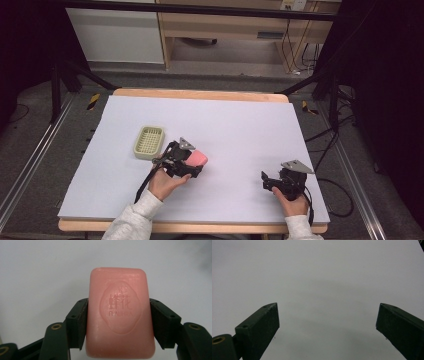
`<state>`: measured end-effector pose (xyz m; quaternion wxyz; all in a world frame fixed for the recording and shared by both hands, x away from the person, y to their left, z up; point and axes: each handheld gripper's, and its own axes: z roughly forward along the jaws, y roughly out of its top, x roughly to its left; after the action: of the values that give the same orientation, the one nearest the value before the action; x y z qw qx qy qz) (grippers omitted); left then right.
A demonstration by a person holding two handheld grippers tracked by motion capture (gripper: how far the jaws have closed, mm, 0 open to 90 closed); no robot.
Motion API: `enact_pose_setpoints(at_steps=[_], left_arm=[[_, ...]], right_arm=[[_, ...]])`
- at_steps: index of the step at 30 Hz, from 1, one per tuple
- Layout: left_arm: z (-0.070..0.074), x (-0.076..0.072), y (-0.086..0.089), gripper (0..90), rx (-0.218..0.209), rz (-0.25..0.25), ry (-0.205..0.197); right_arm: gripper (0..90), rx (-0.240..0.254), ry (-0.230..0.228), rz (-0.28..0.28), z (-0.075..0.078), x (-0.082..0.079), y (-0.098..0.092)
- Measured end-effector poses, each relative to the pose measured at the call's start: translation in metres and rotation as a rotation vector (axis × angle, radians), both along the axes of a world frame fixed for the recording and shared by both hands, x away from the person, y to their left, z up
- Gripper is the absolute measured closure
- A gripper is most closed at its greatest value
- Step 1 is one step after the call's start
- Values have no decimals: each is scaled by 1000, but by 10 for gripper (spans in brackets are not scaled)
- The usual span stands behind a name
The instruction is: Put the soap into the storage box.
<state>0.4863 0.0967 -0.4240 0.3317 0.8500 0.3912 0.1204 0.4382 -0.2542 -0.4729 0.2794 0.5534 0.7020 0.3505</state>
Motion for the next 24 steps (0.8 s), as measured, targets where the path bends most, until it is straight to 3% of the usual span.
enact_pose_setpoints(at_steps=[24], left_arm=[[11, 6, 55, 374, -28, 78, -24]], right_arm=[[51, -8, 0, 3, -1, 2, 0]])
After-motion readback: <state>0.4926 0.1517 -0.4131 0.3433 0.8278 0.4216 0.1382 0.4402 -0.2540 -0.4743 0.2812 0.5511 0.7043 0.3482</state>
